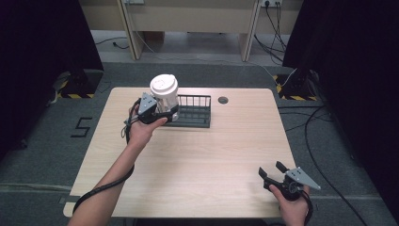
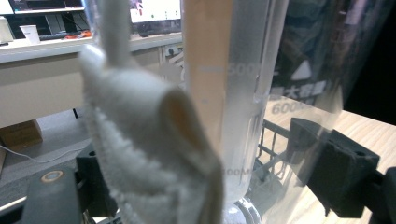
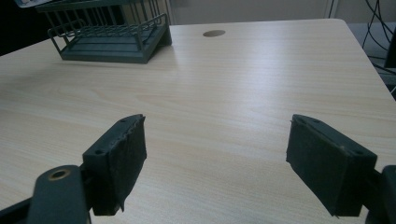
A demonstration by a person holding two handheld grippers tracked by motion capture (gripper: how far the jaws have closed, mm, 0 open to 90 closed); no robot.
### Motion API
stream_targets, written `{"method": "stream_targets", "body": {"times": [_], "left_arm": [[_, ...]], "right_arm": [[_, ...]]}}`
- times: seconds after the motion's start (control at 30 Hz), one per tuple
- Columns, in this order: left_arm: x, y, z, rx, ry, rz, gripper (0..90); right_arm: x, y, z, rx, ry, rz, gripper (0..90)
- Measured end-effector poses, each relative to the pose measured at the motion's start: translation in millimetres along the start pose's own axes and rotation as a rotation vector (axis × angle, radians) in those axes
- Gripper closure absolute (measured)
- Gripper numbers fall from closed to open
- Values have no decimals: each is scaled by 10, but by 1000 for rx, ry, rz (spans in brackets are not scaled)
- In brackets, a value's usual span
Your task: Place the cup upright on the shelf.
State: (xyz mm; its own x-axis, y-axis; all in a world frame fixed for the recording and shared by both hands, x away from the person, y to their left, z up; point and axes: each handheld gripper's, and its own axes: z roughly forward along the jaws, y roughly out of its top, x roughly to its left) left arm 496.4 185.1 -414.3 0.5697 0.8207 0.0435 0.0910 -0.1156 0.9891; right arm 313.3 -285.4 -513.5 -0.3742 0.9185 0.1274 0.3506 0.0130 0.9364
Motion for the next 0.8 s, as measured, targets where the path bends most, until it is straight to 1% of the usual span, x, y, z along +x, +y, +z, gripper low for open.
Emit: {"method": "stream_targets", "body": {"times": [0.13, 0.17, 0.33, 0.4, 0.43, 0.47, 0.63, 0.8], "left_arm": [[0, 18, 33, 1, 1, 0, 175], [6, 24, 44, -4, 0, 10, 175], [4, 31, 83, -1, 1, 10, 175], [4, 32, 99, 1, 1, 6, 175], [-1, 30, 105, 7, 1, -3, 175], [0, 32, 113, 9, 2, -2, 175], [11, 56, 158, 4, 5, -8, 175], [25, 74, 206, 11, 11, -3, 175]], "right_arm": [[1, 0, -1, 0, 1, 0, 205], [0, 0, -1, 0, 1, 0, 205], [1, -1, -1, 0, 2, 3, 205], [1, -1, -1, 0, 2, 3, 205], [1, -1, -1, 0, 2, 3, 205], [-3, -1, -2, -2, 0, -1, 205], [-2, -1, -3, 0, 2, 8, 205], [-4, -2, -4, -1, 4, 9, 205]]}}
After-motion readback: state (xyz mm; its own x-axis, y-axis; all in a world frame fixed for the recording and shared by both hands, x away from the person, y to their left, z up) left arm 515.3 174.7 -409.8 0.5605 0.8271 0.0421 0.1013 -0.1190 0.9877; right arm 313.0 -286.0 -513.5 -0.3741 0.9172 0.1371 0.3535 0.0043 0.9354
